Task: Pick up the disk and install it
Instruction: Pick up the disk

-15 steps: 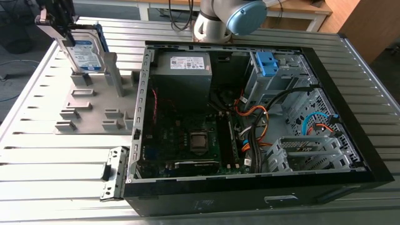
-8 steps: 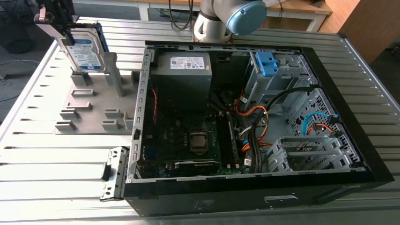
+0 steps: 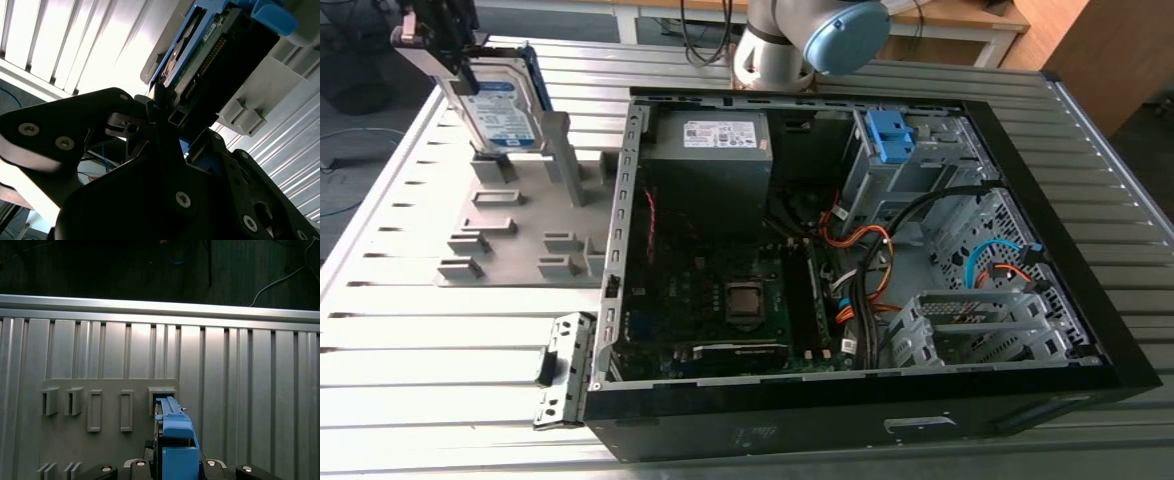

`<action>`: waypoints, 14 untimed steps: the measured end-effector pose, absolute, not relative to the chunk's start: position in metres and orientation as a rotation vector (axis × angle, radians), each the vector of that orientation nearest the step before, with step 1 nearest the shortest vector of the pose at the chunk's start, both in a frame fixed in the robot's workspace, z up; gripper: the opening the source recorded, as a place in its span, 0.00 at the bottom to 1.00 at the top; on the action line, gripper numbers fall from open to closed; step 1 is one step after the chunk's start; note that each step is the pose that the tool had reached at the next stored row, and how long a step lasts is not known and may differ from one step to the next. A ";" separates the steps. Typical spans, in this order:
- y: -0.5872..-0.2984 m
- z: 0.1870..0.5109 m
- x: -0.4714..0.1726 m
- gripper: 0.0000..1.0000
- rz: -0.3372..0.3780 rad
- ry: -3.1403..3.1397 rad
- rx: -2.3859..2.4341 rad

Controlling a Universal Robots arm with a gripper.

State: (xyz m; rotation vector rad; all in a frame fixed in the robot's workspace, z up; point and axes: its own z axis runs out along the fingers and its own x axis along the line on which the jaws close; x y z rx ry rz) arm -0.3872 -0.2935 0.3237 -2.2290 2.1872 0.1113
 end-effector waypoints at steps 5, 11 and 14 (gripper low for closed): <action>-0.293 0.326 -0.387 0.36 0.111 2.187 -2.229; -0.293 0.328 -0.387 0.36 0.111 2.187 -2.229; -0.293 0.329 -0.387 0.36 0.111 2.187 -2.229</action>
